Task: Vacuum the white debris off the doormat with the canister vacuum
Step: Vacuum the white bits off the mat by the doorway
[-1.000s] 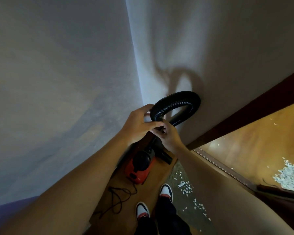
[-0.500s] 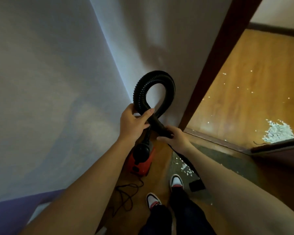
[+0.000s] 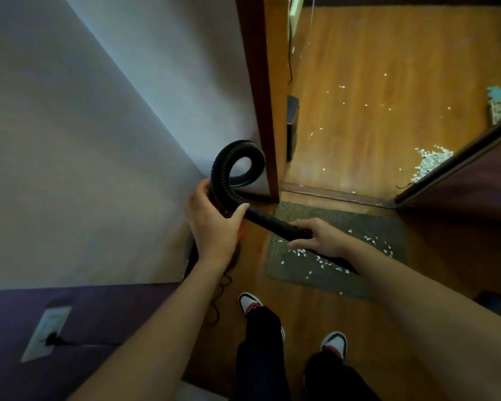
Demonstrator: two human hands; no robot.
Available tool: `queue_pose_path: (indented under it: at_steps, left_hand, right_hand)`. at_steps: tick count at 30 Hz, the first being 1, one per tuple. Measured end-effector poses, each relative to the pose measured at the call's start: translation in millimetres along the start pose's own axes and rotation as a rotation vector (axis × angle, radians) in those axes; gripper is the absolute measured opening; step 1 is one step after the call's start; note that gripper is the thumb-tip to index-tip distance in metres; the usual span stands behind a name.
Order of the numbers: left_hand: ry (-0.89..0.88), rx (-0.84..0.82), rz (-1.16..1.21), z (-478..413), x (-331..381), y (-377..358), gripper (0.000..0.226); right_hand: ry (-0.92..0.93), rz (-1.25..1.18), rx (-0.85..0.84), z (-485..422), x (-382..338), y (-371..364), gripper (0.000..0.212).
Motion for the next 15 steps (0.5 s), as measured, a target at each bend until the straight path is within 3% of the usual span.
queue_pose_path:
  at_steps: [2,3,5,7,10,15]
  left_hand:
    - [-0.504,0.087,-0.28,35,39,0,0.061]
    - [-0.714,-0.013,-0.349,50,55,-12,0.054]
    - [-0.909,-0.361,-0.488,75,77,-43,0.05]
    - [-0.973,-0.609,-0.739,91,92,-70,0.051]
    - [-0.973,-0.86,-0.997,103,101,-99,0.048]
    - [-0.861,-1.089,-0.939,119,97,-122,0.049]
  right_hand:
    - [-0.008,0.006,-0.025,29,12,6,0.034]
    - [-0.011,-0.001,-0.035,42,18,8,0.031]
    - [-0.019,-0.015,-0.059,65,29,13,0.022]
    - [-0.039,0.008,-0.094,84,36,15,0.017]
    - [-0.061,0.063,-0.11,110,46,16,0.026]
    - [-0.094,0.036,-0.033,141,72,6,0.035]
Point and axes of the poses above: each hand's wrist, its own z-axis away from the middle knuckle, its own y-axis out of the back of the hand, x = y × z, the point moved 4 cm from there along -z, towards the middle knuckle, and after that the axes turned 15 degrees about -z, right-handed, at the moved point
